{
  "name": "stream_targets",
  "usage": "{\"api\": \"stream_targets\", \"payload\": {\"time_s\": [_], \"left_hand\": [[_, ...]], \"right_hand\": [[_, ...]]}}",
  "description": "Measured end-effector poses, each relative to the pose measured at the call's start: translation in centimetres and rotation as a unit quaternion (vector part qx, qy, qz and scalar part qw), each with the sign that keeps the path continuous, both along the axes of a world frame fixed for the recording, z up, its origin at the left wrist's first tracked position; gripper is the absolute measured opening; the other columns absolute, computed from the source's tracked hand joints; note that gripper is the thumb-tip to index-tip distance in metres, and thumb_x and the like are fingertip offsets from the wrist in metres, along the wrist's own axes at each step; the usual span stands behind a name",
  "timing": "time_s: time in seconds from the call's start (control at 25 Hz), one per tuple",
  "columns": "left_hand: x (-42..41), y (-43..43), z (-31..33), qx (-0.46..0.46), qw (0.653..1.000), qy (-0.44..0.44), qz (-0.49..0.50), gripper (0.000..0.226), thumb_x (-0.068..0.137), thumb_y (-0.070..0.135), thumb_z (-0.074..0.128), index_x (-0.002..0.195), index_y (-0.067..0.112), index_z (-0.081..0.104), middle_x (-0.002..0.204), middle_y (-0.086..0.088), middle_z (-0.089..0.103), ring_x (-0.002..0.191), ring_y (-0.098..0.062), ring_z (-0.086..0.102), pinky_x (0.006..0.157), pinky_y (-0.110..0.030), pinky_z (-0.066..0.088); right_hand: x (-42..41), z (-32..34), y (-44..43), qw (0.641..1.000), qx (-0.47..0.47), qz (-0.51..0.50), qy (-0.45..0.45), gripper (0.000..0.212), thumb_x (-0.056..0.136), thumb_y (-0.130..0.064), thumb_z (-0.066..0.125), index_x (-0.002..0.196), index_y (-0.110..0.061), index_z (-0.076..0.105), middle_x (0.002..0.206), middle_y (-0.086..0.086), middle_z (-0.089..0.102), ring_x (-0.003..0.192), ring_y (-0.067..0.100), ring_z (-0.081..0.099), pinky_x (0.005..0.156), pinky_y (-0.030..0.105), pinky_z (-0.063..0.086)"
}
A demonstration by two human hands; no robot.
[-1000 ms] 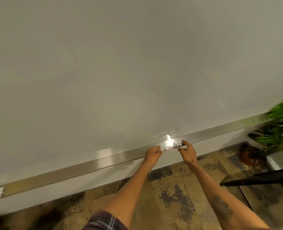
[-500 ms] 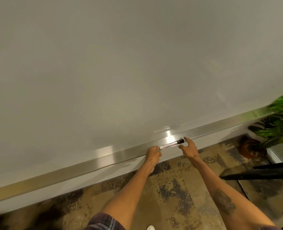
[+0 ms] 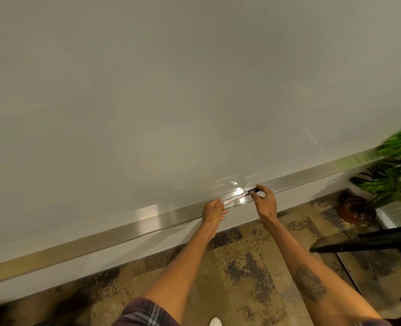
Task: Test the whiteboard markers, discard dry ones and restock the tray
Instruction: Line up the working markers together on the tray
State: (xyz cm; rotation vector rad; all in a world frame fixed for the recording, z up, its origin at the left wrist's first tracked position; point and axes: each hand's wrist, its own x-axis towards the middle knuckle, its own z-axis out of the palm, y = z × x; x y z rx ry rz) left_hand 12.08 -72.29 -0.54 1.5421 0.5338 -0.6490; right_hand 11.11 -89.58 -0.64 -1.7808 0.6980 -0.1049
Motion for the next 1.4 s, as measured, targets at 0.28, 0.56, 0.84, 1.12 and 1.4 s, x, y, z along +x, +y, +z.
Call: {"api": "stream_targets", "payload": {"time_s": [0.28, 0.56, 0.84, 1.12, 1.4], "left_hand": [[-2.0, 5.4, 3.1, 0.001, 0.999, -0.038, -0.023, 0.041, 0.095, 0.017, 0.061, 0.135, 0.015, 0.056, 0.115, -0.005, 0.071, 0.096, -0.015, 0.071, 0.088, -0.031, 0.055], [-5.8, 12.9, 7.3, 0.045, 0.992, -0.072, -0.089, 0.025, 0.099, 0.029, 0.053, 0.121, 0.02, 0.063, 0.107, 0.002, 0.07, 0.099, -0.019, 0.068, 0.09, -0.037, 0.052], [-6.5, 22.9, 12.0, -0.047, 0.969, -0.218, 0.105, 0.029, 0.098, 0.041, 0.055, 0.113, 0.022, 0.071, 0.111, 0.004, 0.072, 0.105, -0.012, 0.066, 0.093, -0.034, 0.053], [-7.2, 30.9, 13.8, -0.078, 0.938, -0.284, 0.185, 0.024, 0.098, 0.024, 0.059, 0.113, 0.011, 0.073, 0.105, -0.009, 0.074, 0.097, -0.019, 0.07, 0.086, -0.032, 0.059], [-7.2, 35.1, 16.3, -0.09, 0.927, -0.288, 0.223, 0.023, 0.102, 0.019, 0.052, 0.097, 0.013, 0.074, 0.086, -0.002, 0.073, 0.079, -0.014, 0.067, 0.077, -0.026, 0.056]], "right_hand": [[0.4, 3.4, 6.6, 0.976, 0.168, -0.094, -0.101, 0.037, 0.088, -0.012, 0.071, 0.123, -0.014, 0.058, 0.123, 0.008, 0.055, 0.105, 0.024, 0.063, 0.092, 0.036, 0.056], [-4.0, 7.5, 16.6, 0.981, 0.076, 0.084, -0.156, 0.031, 0.099, -0.038, 0.055, 0.123, -0.018, 0.057, 0.097, 0.007, 0.07, 0.086, 0.018, 0.072, 0.076, 0.034, 0.06], [-6.2, 10.7, 28.3, 0.953, -0.023, 0.228, -0.198, 0.023, 0.097, -0.037, 0.058, 0.119, -0.028, 0.062, 0.101, -0.009, 0.069, 0.08, 0.01, 0.066, 0.063, 0.022, 0.053], [-5.9, 12.2, 37.5, 0.925, -0.082, 0.311, -0.201, 0.03, 0.101, -0.036, 0.049, 0.12, -0.016, 0.063, 0.099, -0.007, 0.071, 0.088, 0.006, 0.067, 0.082, 0.034, 0.057], [-6.4, 15.1, 43.4, 0.9, -0.2, 0.325, -0.212, 0.03, 0.105, -0.031, 0.039, 0.133, -0.028, 0.051, 0.119, -0.011, 0.065, 0.105, 0.007, 0.063, 0.09, 0.028, 0.051]]}}
